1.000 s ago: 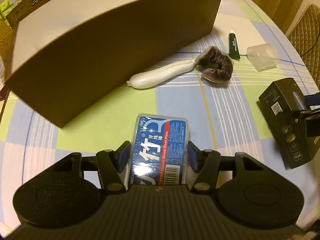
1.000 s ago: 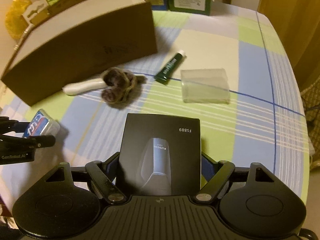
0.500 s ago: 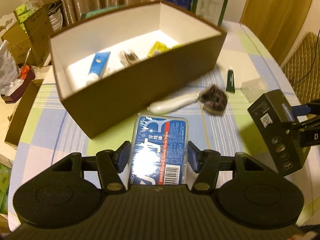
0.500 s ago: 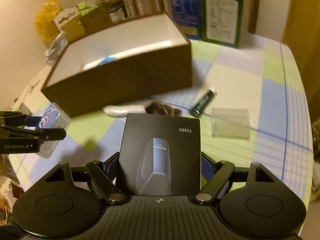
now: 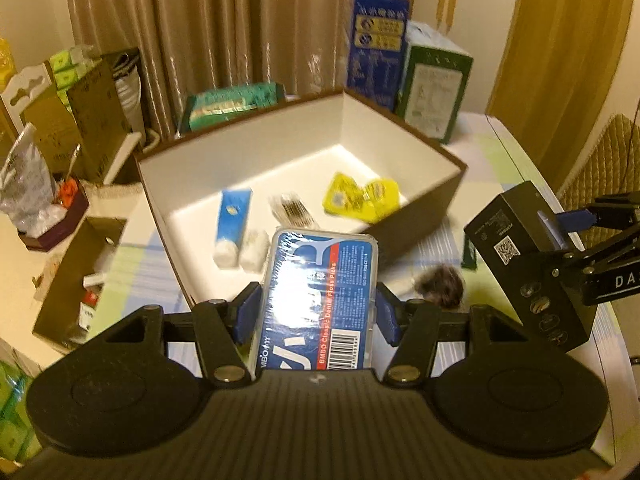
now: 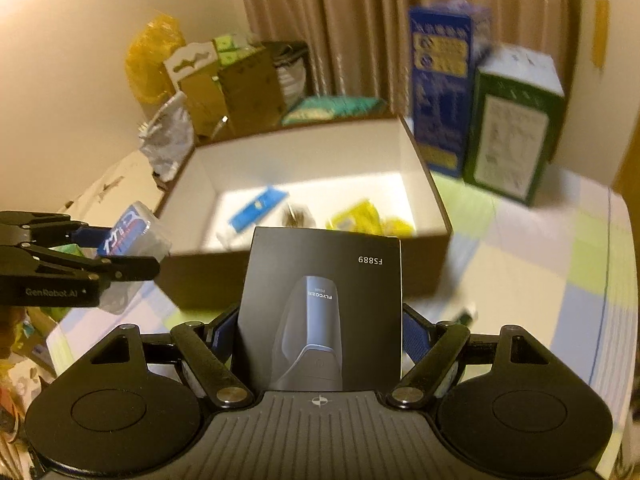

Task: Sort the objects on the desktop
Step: 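Carry the toothpick box with the left tool while the right tool carries the black box over the box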

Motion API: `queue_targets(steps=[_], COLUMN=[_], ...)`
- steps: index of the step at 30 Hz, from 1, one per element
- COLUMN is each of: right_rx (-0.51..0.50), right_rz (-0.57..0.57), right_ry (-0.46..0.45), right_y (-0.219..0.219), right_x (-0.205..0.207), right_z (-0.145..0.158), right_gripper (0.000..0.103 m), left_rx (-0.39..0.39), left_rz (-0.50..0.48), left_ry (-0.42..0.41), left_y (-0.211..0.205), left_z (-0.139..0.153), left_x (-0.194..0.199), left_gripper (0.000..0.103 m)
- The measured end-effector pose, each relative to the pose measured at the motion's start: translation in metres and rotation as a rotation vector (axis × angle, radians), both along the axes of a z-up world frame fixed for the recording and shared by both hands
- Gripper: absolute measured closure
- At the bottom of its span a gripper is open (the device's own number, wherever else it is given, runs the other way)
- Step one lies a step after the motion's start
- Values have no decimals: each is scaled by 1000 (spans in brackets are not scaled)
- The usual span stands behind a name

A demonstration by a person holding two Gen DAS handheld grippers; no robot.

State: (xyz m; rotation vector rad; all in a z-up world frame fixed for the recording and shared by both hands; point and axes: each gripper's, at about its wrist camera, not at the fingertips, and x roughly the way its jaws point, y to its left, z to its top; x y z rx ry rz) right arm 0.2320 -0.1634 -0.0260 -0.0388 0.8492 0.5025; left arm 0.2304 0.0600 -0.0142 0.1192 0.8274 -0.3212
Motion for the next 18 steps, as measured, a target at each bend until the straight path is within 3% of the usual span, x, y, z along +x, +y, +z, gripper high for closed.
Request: queue_targets(steps=[10, 18], right_rx=[11, -40], right_rz=[59, 87], right_ry=[-90, -102], right_y=[43, 74], right_x=[74, 138], right_z=[25, 16], right_gripper=[26, 26], left_rx=[3, 10], left_rz=[25, 41], left_ry=[-63, -59], left_y=[9, 15], left_z=[21, 19], left_x=[61, 127], left_gripper=[49, 49])
